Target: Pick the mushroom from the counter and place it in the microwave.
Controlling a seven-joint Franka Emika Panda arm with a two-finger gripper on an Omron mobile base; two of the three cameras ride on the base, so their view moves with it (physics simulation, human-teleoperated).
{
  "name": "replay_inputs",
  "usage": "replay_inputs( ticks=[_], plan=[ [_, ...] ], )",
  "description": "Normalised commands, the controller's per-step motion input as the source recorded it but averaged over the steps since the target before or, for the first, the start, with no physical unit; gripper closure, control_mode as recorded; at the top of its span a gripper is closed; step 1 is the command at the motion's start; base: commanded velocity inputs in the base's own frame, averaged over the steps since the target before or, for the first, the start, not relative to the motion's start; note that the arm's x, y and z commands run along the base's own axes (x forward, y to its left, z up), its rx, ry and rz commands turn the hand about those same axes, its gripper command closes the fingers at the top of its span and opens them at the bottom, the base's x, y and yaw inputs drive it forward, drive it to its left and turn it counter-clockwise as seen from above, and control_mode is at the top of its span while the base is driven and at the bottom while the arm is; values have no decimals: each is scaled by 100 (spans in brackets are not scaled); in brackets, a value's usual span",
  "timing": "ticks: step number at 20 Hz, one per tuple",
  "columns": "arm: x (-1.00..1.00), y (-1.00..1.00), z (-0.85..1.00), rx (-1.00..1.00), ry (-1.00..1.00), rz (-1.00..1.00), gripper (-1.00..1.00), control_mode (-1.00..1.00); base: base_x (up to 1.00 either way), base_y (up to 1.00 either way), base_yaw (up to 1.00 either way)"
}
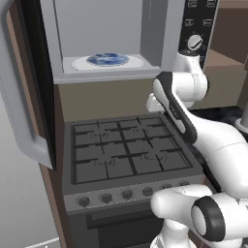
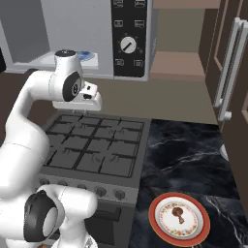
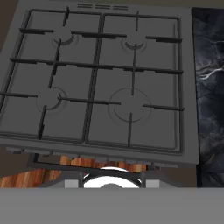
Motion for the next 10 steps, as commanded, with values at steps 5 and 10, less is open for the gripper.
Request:
replay_inputs(
  ticks=[5,10],
  plan=[
    [-23,0,-4,0,-4,1,-100,-100,0,0,0],
    [-90,-84,-34,6,-8,0,-100,-100,0,0,0]
  ],
)
